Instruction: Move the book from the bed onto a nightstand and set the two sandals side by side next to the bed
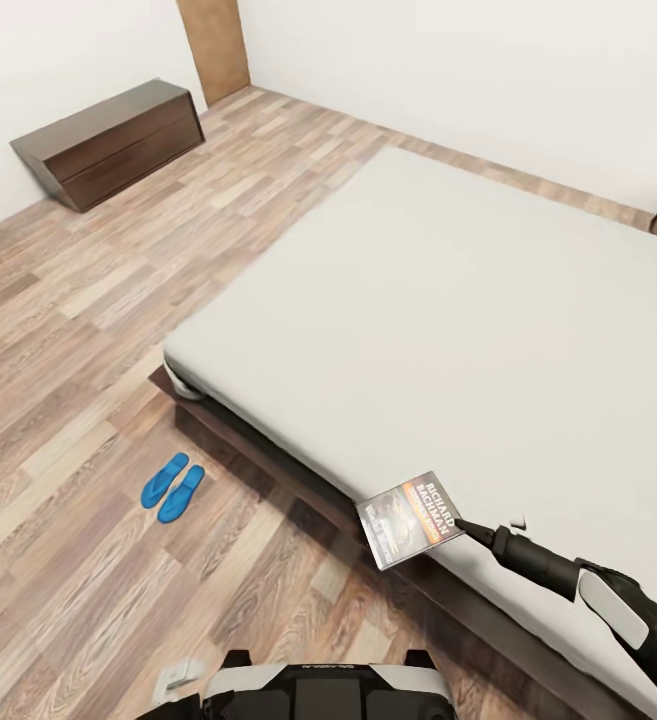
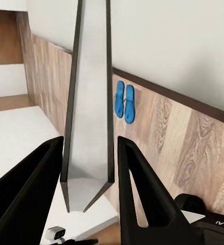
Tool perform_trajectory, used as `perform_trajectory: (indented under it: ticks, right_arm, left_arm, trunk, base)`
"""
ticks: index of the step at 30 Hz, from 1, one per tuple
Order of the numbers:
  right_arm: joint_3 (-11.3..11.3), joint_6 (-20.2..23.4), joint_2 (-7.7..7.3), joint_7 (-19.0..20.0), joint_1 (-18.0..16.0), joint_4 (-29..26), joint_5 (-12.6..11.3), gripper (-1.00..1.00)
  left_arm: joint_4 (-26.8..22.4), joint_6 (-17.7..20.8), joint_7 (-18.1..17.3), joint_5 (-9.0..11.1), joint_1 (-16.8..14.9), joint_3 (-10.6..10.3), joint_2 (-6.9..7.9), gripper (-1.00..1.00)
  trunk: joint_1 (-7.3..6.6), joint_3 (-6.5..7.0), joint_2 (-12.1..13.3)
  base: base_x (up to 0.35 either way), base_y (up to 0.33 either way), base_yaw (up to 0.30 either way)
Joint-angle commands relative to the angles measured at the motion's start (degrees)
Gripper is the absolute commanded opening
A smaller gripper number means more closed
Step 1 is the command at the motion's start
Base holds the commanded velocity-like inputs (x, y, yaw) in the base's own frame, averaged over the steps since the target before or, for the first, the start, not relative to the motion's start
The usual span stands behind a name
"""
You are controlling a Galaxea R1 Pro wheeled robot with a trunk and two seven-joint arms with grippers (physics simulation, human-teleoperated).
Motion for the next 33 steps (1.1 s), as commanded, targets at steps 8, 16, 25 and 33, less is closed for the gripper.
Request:
perform_trajectory:
  ticks: [8, 16, 25, 33]
  right_arm:
    - [0.25, 0.5, -0.01, -0.06, -0.01, 0.0, -0.71, -1.0]
    - [0.25, 0.5, 0.0, -0.07, -0.01, 0.06, -0.7, -1.0]
    - [0.25, 0.5, 0.0, -0.07, -0.01, 0.1, -0.67, -1.0]
    - [0.25, 0.5, 0.0, -0.07, -0.01, 0.17, -0.68, -1.0]
  left_arm:
    - [0.02, 0.18, -0.14, 0.58, -0.04, -0.45, -0.01, 1.0]
    - [0.02, 0.18, -0.14, 0.58, -0.03, -0.46, -0.04, 1.0]
    - [0.02, 0.18, -0.14, 0.58, -0.04, -0.46, -0.04, 1.0]
    - [0.02, 0.18, -0.14, 0.58, -0.02, -0.46, -0.04, 1.0]
  trunk:
    - [0.01, -0.04, -0.04]
    - [0.01, -0.04, -0.04]
    - [0.01, -0.04, -0.04]
    - [0.01, -0.04, -0.04]
  base:
    - [0.0, 0.0, 0.29]
    - [0.0, 0.0, 0.291]
    - [0.0, 0.0, 0.291]
    - [0.0, 0.0, 0.291]
